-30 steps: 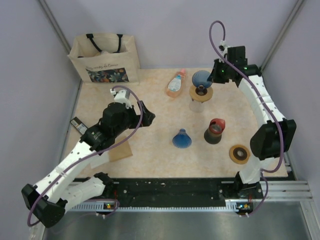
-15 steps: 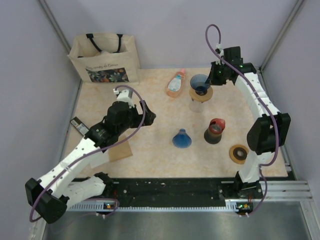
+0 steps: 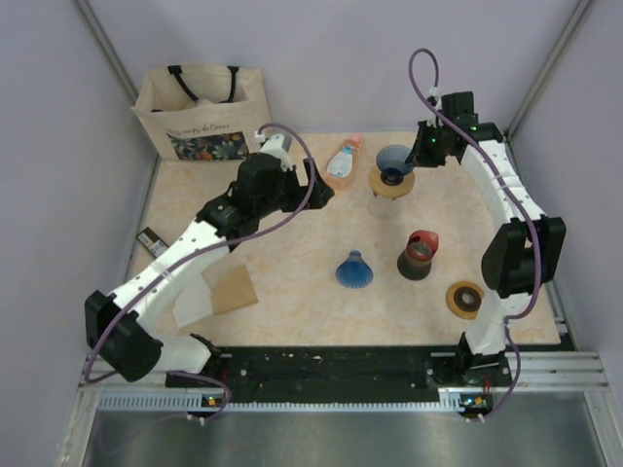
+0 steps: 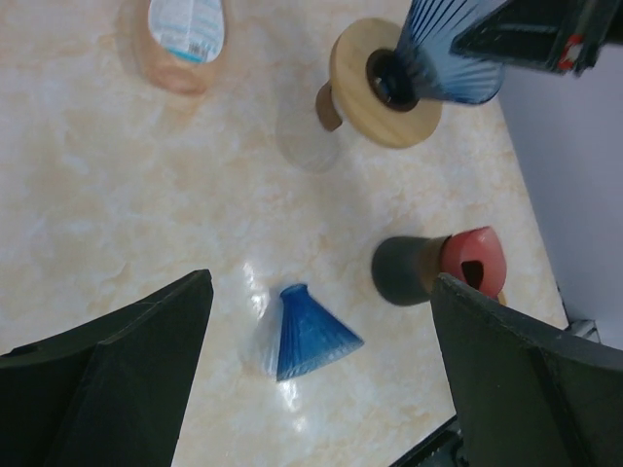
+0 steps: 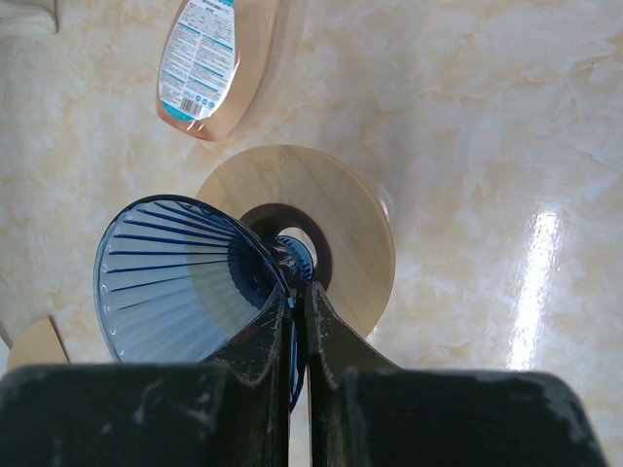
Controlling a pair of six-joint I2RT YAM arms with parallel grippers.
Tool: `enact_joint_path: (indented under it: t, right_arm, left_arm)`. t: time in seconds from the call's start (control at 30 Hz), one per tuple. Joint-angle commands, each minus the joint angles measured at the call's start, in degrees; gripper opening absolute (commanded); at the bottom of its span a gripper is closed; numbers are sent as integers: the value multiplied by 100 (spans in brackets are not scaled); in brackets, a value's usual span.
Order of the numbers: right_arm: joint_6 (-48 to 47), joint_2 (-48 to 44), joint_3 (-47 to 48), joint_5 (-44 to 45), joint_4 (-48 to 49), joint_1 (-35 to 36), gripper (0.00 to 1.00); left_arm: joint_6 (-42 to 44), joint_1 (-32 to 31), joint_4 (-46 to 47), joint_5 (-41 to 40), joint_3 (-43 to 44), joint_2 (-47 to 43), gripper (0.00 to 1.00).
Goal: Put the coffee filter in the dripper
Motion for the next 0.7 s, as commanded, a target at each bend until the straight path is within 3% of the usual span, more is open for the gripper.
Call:
enact_joint_path:
  t: [0.0,0.27,0.57,0.67]
  right_arm:
    - [110,20,-104,-136,281,-49,0]
    - [146,2,-508,-145,456,-49,0]
    - [102,2,-746,-189,553,-41,0]
    - [-117,19,-773,-346,580,-41,0]
  left_arm:
    - [203,57,468,392,1085,892,99]
    - [212,66,187,946,3282,2993,98]
    - [36,66,55,1614,5216,4892,72]
    - [10,66,159,1711,5490,5244,63]
